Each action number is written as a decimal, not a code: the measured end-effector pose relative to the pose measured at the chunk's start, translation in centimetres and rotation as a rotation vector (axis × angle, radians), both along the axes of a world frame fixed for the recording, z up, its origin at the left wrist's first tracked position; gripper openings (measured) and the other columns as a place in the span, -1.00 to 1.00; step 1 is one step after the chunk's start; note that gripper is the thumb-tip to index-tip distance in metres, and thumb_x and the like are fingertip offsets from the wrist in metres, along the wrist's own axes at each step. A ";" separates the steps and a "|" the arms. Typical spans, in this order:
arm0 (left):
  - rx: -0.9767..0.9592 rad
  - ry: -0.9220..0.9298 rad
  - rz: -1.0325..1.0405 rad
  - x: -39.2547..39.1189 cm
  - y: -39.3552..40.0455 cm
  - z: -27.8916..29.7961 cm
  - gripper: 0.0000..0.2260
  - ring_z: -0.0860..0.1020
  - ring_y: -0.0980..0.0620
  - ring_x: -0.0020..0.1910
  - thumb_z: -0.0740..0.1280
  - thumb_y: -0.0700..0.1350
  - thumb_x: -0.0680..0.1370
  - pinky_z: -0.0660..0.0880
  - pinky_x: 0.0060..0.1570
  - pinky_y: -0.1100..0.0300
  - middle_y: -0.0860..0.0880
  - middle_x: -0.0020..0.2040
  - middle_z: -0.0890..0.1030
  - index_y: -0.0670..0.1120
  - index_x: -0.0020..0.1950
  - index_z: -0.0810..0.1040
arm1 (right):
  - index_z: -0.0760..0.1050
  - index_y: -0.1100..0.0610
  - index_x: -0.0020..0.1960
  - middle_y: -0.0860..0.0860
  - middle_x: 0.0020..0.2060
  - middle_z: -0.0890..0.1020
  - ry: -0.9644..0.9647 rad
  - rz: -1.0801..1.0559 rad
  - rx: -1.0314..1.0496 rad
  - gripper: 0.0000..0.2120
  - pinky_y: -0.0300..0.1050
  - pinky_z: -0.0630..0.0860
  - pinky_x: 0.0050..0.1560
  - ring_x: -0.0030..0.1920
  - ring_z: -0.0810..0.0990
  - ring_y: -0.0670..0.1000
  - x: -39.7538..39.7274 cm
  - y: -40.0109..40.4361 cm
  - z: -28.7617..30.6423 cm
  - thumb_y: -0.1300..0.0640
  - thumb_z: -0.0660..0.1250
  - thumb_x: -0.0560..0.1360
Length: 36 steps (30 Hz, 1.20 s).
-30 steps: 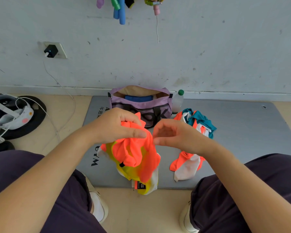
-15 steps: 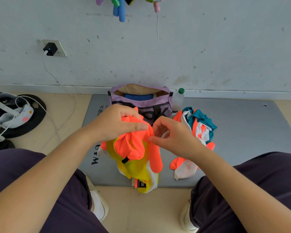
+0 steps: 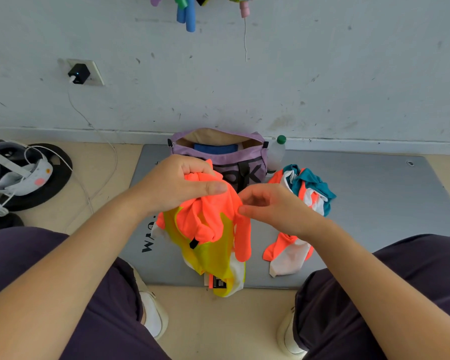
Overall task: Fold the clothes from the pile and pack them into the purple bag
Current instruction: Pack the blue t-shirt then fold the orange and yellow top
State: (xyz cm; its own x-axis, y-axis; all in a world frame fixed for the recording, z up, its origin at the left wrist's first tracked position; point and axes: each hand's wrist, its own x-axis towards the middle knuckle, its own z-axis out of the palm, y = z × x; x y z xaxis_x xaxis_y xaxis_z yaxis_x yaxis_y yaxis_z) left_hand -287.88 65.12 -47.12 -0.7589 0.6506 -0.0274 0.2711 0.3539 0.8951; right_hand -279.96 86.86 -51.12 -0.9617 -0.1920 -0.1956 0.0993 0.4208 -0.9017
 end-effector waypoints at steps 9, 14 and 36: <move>-0.118 0.072 0.286 -2.4 -1.1 -2.4 -0.81 0.47 0.43 -0.12 0.45 0.16 0.46 0.31 -0.22 0.42 0.28 -0.08 0.56 0.16 0.01 0.58 | 0.49 0.07 -0.15 -0.01 -0.33 0.49 -0.113 -0.294 -0.369 -0.77 -0.21 0.32 -0.27 -0.33 0.43 -0.11 -0.5 3.9 1.2 0.21 0.17 0.63; -0.199 0.100 0.507 -3.2 -1.7 -4.3 -0.72 0.45 0.17 -0.01 0.43 0.12 0.49 0.26 -0.24 0.40 0.20 -0.07 0.50 -0.02 0.07 0.56 | 0.51 0.15 -0.26 -0.09 -0.42 0.42 -0.167 -0.159 0.440 -0.56 -0.14 0.24 -0.30 -0.40 0.36 -0.12 -0.4 8.1 2.3 -0.23 0.33 0.49; -0.020 -0.422 0.167 -2.9 -4.1 -2.4 -0.11 0.68 -0.12 0.01 0.45 0.51 0.07 0.56 0.06 0.02 -0.17 0.04 0.69 -0.15 0.11 0.64 | 0.67 0.08 -0.14 0.02 -0.31 0.67 -0.253 0.061 0.057 -0.57 -0.28 0.49 -0.33 -0.33 0.62 -0.08 1.5 9.6 4.1 -0.29 0.46 0.29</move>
State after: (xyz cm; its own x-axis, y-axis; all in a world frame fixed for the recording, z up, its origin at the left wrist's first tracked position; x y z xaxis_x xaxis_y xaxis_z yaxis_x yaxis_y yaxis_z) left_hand -290.74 61.06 -49.52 -0.7731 0.5167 -0.3679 -0.1781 0.3799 0.9077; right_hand -278.47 96.48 -47.05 -0.8679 -0.2295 -0.4405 0.2915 0.4827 -0.8259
